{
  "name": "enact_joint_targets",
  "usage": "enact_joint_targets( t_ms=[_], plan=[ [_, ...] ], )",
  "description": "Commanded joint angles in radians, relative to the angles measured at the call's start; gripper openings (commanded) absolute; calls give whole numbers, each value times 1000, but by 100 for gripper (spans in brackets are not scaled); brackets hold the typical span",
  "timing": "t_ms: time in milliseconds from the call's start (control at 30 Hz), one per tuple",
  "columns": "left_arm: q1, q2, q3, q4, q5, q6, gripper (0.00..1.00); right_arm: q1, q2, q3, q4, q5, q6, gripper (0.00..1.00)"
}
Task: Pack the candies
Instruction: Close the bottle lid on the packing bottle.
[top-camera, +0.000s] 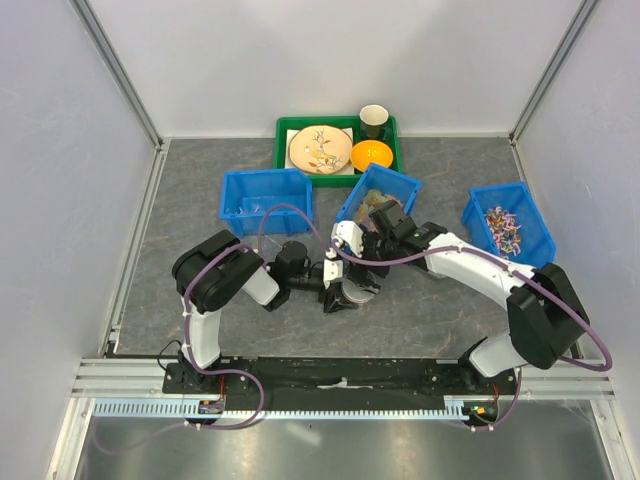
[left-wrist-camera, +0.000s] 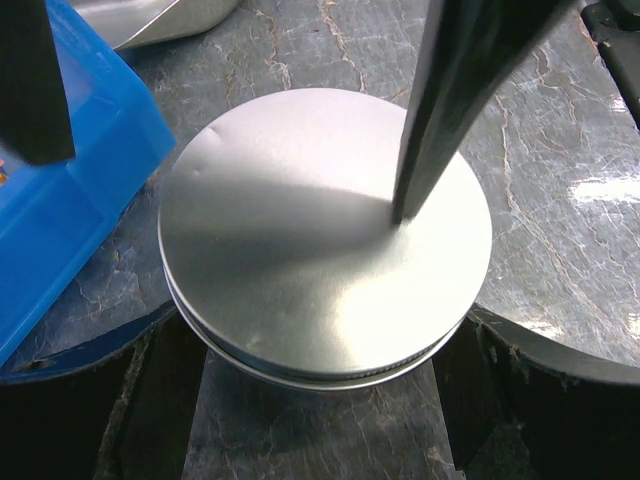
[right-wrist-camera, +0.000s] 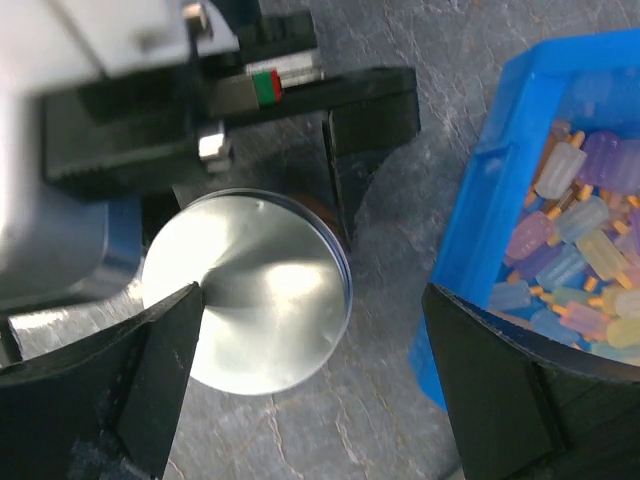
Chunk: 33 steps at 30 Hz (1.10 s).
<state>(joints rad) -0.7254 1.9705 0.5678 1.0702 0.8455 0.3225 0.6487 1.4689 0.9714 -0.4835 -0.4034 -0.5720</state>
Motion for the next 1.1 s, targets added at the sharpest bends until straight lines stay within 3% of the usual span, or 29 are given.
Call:
enact_joint_targets(
  t_ms=[0, 367, 400, 933, 1067],
  plan=[
    [-2, 21, 18, -18, -19, 58, 85, 2, 51, 13, 75, 17, 41, 97],
    [-2, 21, 21, -30, -19, 56, 85, -9, 48, 33, 16, -12, 24, 56],
    [-2, 21, 23, -30, -19, 58, 85, -11, 53, 35, 4, -15, 21, 48],
    [-2, 21, 21, -21, -39, 55, 82, -107, 50, 26, -171, -100, -63, 48],
    [-2, 18, 21, -21, -40, 53, 82, -107, 38, 13, -233, -118, -80, 41]
  ],
)
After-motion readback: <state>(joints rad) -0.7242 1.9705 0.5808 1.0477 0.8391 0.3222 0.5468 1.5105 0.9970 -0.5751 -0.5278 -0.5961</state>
